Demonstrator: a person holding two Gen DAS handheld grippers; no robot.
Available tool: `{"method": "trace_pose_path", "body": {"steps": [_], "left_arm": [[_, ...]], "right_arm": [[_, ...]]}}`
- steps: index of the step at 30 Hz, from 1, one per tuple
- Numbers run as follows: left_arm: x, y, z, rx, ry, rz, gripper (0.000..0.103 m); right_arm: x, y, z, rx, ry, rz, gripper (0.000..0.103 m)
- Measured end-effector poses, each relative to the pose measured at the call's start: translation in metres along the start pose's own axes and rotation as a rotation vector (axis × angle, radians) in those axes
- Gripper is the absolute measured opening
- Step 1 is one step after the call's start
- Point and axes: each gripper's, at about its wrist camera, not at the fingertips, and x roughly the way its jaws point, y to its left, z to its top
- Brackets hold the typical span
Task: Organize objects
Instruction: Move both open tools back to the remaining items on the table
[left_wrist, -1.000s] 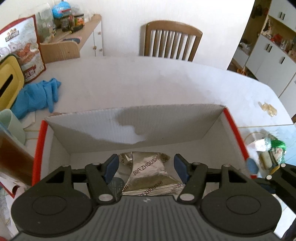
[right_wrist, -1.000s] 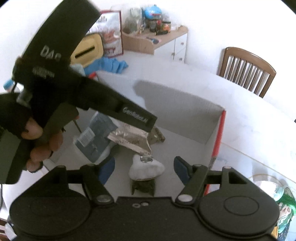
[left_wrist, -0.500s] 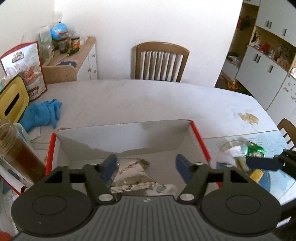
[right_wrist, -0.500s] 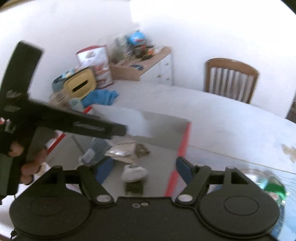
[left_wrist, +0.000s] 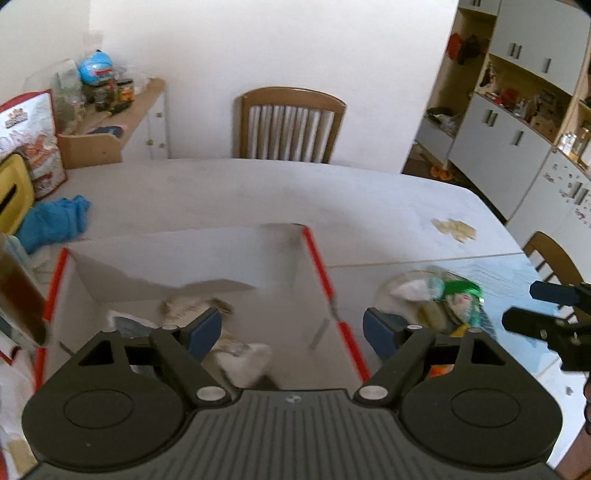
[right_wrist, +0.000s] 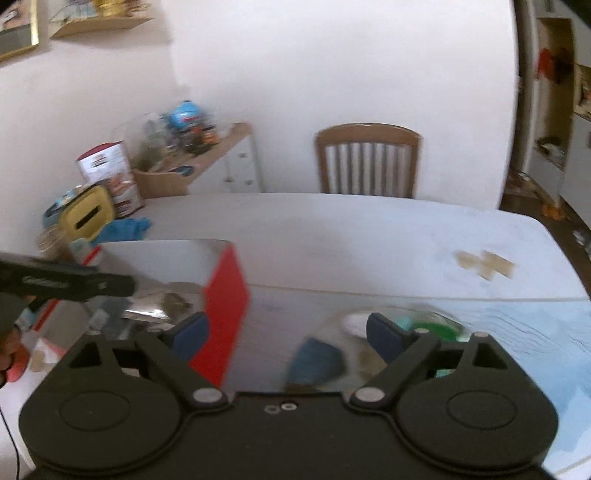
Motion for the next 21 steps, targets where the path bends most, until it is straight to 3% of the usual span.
{"method": "trace_pose_path", "body": {"steps": [4, 8, 16, 21], "left_arm": [[0.004, -0.023, -0.010, 0.026, 0.008, -0.045, 0.089], [0.009, -0.047, -0.023, 0.045, 0.019, -0.085, 0.101], [0.019, -0.095, -0.047, 0.103, 0.036, -0.111, 0.101], [0.037, -0.124, -0.064, 0.142, 0.089, -0.125, 0.101]], "right_arm": [[-0.009, -0.030, -0.011, 0.023, 0.007, -0.058, 0.094], [-0.015, -0.057, -0.023, 0.043, 0.021, -0.100, 0.094], [-0.021, -0.102, -0.040, 0.065, 0.060, -0.124, 0.094], [-0.019, -0.117, -0.047, 0.058, 0.087, -0.113, 0.094]]}}
